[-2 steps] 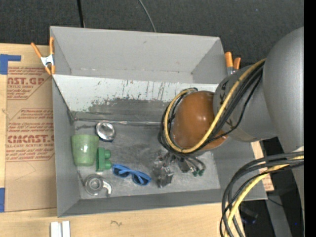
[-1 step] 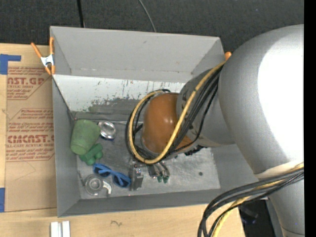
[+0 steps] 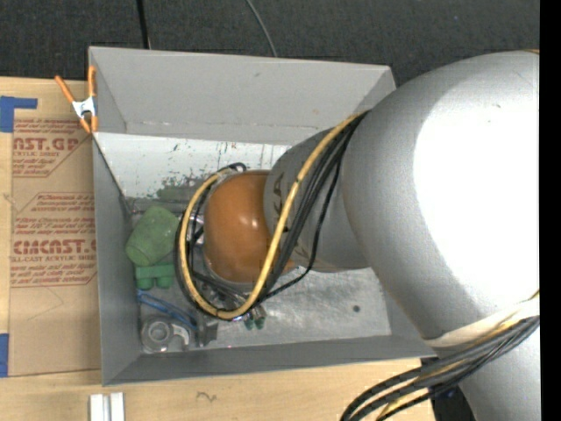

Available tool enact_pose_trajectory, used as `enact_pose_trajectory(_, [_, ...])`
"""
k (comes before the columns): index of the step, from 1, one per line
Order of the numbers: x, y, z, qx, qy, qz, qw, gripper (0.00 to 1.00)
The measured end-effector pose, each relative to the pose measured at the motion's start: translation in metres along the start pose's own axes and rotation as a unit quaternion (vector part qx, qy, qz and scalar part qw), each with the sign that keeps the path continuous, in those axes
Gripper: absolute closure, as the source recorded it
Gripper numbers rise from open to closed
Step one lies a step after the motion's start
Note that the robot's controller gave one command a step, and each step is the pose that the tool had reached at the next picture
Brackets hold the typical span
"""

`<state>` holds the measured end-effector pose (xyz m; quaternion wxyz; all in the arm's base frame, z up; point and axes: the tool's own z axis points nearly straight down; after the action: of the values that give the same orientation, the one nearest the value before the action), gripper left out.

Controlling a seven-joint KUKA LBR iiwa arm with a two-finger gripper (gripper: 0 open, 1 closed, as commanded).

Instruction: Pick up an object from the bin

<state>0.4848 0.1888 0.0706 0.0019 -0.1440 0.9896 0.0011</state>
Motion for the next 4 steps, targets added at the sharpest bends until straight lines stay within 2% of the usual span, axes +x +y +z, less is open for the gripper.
enact_pose_trajectory(1, [-0.028,0.003,-0.237,0.001,-0.0043,-0.064,0.9979,1.00])
enact_pose_trajectory(2, [-0.019,0.028,-0.108,0.000,0.0049,-0.138,0.9904,1.00])
enact_pose_trajectory(3, [-0.021,0.027,-0.112,0.000,0.0012,-0.138,0.9905,0.00])
enact_pose_trajectory(4, [-0.028,0.037,0.000,0.000,0.0044,-0.185,0.9828,0.00])
